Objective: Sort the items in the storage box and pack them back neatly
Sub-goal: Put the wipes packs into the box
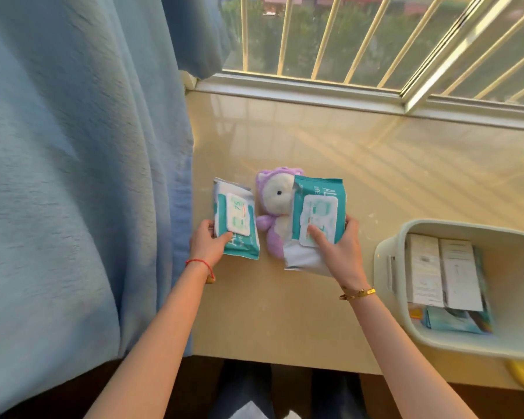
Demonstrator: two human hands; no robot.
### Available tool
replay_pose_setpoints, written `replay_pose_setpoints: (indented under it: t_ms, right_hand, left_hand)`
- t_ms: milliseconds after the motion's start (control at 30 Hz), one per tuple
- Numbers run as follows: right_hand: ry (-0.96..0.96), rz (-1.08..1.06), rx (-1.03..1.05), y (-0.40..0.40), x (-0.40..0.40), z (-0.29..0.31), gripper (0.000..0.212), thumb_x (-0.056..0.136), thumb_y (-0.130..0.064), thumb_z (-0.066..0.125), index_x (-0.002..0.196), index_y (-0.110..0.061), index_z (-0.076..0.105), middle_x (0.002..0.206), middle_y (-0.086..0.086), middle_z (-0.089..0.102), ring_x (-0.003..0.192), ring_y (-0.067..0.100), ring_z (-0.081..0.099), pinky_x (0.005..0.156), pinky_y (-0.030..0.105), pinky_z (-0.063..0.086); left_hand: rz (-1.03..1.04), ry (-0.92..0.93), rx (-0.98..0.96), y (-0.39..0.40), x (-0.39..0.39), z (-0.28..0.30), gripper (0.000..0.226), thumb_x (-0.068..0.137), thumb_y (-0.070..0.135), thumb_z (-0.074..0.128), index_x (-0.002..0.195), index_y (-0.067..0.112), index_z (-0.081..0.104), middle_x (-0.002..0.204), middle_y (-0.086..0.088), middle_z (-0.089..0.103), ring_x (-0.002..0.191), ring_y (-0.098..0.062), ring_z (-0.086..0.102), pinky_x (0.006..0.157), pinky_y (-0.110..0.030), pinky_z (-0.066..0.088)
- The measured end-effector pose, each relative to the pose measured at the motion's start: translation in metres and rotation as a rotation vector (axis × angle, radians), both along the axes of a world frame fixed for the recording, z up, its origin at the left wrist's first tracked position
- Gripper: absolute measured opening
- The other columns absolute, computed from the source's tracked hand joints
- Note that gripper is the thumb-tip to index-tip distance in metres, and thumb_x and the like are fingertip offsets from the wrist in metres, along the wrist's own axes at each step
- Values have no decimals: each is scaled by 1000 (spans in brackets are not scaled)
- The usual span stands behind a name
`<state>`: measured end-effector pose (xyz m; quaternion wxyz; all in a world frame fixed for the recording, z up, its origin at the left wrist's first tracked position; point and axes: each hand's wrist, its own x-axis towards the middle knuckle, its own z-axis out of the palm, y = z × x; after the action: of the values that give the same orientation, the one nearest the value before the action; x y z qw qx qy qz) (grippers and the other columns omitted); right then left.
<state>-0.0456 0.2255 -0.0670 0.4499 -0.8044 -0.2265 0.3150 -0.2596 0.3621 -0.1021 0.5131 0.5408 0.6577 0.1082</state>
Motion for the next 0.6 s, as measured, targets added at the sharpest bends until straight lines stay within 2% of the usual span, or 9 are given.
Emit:
replay_pose_setpoints:
  t_ms: [100,167,300,400,500,600]
  right_hand:
    - [-3,4,12,-34,26,17,67,79,-31,75,130,-12,36,122,-1,55,109,13,58,90,29,50]
    - [7,10,23,-61,46,27,68,79,-31,75,131,-13,35,122,0,56,110,12,58,90,31,52]
    - [3,29,15,-125,98,45,63,81,-28,73,129,-11,35,115,-2,58,102,10,61,72,16,55]
    - [-6,8,-15,-172,142,52,63,82,-29,73,129,-11,36,115,0,59,99,10,62,67,14,54]
    - [-4,-33,-17,-211,185,54,62,84,-24,71,131,-9,33,115,2,59,95,8,61,66,11,50]
    - [-12,-50,-28,-242,221,44,63,84,-24,71,132,-10,32,118,2,58,103,14,60,73,18,51]
  left_hand:
    - [44,-116,-13,-34,15,21,31,76,16,73,98,14,52,109,-14,68,95,-26,67,86,-48,53]
    - [60,-179,7,-61,34,41,34,74,19,74,99,14,52,108,-13,68,96,-26,66,87,-48,53]
    - [80,-320,13,-126,94,77,29,82,2,68,105,9,51,109,-9,67,96,-19,65,82,-34,54]
    - [61,-396,10,-173,144,89,22,83,-2,65,96,9,51,106,-9,67,91,-14,65,77,-27,54]
    - [51,-408,-19,-215,190,89,26,82,-1,66,104,5,53,108,-10,68,96,-19,66,86,-40,55]
    - [1,-354,-10,-251,227,78,25,80,7,70,92,20,53,104,-4,70,93,-18,68,84,-44,56]
